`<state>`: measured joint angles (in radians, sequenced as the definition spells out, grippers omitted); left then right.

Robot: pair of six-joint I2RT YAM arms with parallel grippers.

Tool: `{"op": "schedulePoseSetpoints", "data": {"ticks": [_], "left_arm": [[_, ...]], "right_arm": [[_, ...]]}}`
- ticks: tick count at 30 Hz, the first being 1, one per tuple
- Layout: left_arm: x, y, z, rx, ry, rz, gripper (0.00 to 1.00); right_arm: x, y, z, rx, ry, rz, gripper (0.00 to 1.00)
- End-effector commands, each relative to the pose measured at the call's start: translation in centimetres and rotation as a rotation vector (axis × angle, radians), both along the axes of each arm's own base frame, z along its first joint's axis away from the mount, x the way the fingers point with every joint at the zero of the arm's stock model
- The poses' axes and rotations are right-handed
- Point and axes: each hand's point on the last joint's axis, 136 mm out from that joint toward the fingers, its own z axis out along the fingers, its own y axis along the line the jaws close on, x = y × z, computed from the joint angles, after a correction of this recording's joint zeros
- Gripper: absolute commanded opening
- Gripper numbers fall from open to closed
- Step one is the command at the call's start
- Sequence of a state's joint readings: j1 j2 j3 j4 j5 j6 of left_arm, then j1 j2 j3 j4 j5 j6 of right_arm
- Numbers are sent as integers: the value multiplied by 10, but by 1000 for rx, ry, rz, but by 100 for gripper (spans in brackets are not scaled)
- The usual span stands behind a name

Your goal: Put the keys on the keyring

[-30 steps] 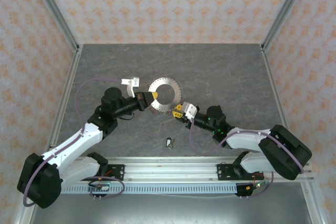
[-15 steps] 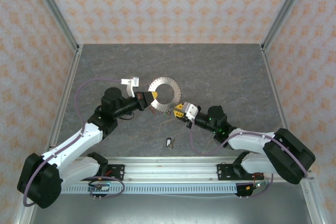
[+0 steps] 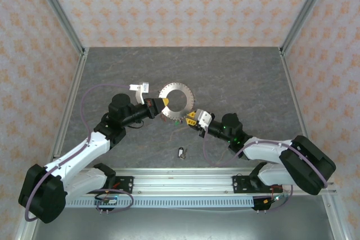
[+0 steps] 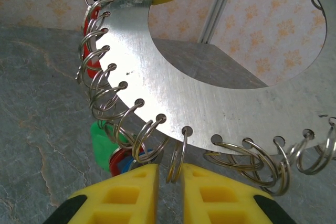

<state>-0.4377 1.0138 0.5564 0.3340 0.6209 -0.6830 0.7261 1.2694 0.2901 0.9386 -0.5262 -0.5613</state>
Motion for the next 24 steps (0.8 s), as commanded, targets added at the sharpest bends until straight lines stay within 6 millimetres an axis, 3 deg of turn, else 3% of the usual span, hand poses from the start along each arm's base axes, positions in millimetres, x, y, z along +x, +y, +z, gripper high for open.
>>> {"op": "schedulePoseSetpoints", "data": {"ticks": [1, 10, 15, 19, 24], "left_arm": [[1, 1, 33, -56, -102, 6, 0], [2, 2, 30, -50, -97, 15, 0], [6, 7, 24, -39, -78, 52, 0], [12, 19, 0, 27, 11, 134, 1], [13, 27, -40, 79, 131, 186, 8]], "right_arm": [[3, 6, 26, 81, -44, 6, 18], [1, 6, 26, 90, -35, 10, 15], [4, 4, 23, 76, -19, -10, 0], [6, -1, 22, 63, 2, -44, 0], [7, 0, 20, 36, 79, -47, 0]]}}
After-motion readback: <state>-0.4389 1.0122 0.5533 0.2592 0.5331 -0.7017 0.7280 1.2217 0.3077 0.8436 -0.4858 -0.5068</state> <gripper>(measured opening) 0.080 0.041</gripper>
